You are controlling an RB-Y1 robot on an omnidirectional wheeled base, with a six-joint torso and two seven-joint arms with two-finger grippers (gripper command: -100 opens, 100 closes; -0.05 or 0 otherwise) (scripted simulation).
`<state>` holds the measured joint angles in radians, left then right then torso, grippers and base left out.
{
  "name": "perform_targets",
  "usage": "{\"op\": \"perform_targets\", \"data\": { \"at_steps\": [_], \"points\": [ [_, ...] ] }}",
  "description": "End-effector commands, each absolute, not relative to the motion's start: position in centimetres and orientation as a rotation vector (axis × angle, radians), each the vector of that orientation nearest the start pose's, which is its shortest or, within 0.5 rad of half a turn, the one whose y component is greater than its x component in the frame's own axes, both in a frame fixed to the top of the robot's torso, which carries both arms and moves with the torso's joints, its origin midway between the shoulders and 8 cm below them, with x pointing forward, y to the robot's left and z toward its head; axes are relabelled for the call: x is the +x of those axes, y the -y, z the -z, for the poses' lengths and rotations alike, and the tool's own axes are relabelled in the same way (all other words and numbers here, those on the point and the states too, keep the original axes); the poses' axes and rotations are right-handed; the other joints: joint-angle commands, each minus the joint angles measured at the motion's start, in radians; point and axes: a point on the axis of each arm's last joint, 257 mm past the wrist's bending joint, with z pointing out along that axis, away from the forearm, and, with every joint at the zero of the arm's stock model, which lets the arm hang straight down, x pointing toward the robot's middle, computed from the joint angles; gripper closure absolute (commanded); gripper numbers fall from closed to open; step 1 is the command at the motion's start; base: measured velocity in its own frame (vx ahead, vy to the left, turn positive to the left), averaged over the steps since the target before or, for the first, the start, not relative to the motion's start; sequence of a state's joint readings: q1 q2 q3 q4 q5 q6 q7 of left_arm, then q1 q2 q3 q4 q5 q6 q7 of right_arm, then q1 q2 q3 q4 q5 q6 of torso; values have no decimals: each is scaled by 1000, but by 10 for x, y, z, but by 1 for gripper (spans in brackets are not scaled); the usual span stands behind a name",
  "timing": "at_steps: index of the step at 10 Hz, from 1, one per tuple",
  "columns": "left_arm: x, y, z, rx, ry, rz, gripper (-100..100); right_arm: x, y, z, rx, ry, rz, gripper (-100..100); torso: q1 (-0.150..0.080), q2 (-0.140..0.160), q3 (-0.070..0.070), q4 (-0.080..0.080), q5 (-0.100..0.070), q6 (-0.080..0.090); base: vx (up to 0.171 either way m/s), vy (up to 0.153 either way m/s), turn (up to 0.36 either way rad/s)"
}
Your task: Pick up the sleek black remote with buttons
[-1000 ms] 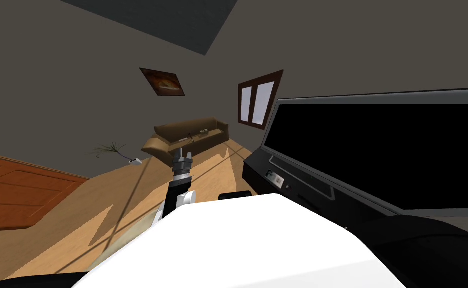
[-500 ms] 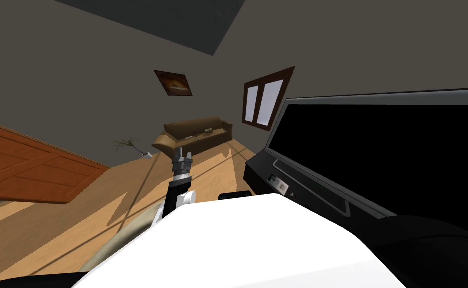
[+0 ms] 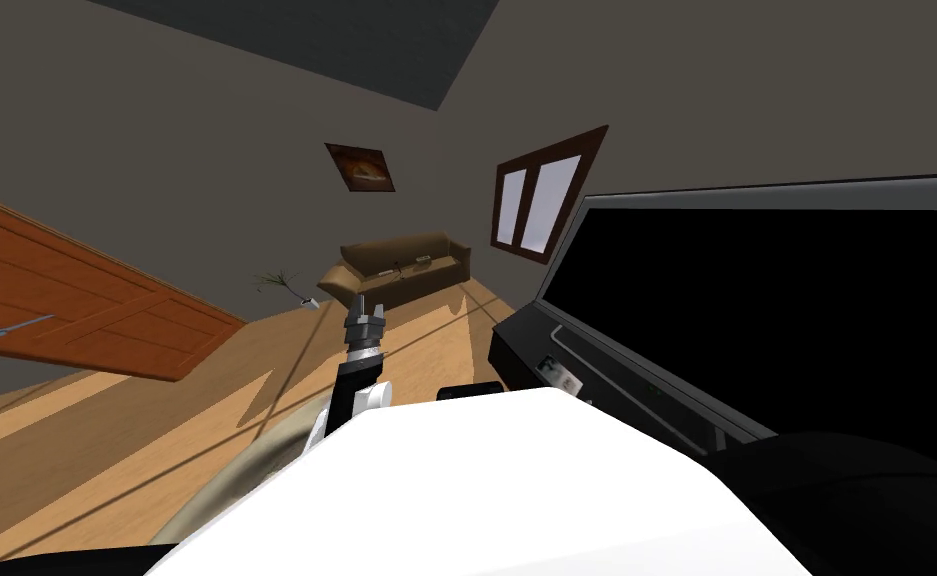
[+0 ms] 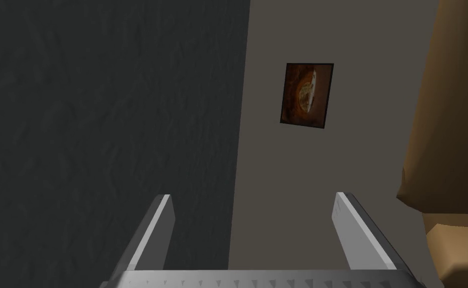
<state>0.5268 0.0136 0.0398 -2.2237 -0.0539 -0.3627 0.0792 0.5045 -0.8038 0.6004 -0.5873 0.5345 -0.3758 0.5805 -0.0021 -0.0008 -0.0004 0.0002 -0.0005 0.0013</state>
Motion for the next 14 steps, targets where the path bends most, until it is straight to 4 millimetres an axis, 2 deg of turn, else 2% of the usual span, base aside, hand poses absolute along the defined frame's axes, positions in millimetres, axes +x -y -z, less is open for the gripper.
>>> {"op": "perform_targets", "data": {
  "at_steps": [1, 2, 3, 4, 5, 6, 8, 10, 11, 14],
  "points": [
    [369, -299, 38, -825, -770, 1230, 0, -111, 561, 581, -494, -3045, 177, -100, 0, 0, 0, 0, 0, 0, 7, -43, 115],
    [369, -299, 38, -825, -770, 1231, 0, -105, 582, 575, -553, -3048, 243, -100, 0, 0, 0, 0, 0, -1, 16, -126, 288],
    [369, -299, 38, -825, -770, 1231, 0, -97, 593, 572, -586, -3041, 281, -100, -5, -1, 0, 0, 0, -2, 44, -200, 268],
    [369, -299, 38, -825, -770, 1230, 0, -99, 586, 575, -561, -3043, 249, -100, -10, -2, -1, 0, -2, -1, 24, -99, 62],
    [369, -300, 39, -825, -770, 1230, 0, -97, 588, 574, -566, -3042, 258, 0, -4, -1, -1, 0, -1, 0, 4, -19, -4],
    [369, -299, 39, -825, -770, 1230, 0, -96, 578, 584, -553, -3044, 260, -100, 1, 0, 0, 0, 0, 0, -18, -40, 56],
    [369, -299, 38, -825, -770, 1230, 0, -93, 564, 595, -539, -3047, 262, -100, -1, 2, 1, 0, 0, 0, -38, -78, 55],
    [369, -299, 38, -825, -770, 1230, 0, -94, 564, 595, -535, -3047, 261, -100, -1, 3, 2, 1, -1, 0, -26, -50, 25],
    [369, -299, 39, -825, -770, 1230, 0, -94, 563, 596, -537, -3048, 263, 100, 1, 2, 1, 0, 0, 0, -2, -9, 5],
    [369, -299, 38, -825, -770, 1230, 0, -93, 566, 595, -536, -3047, 270, 100, 1, 2, 1, 0, -3, 1, 0, -4, 3]
  ]
}}
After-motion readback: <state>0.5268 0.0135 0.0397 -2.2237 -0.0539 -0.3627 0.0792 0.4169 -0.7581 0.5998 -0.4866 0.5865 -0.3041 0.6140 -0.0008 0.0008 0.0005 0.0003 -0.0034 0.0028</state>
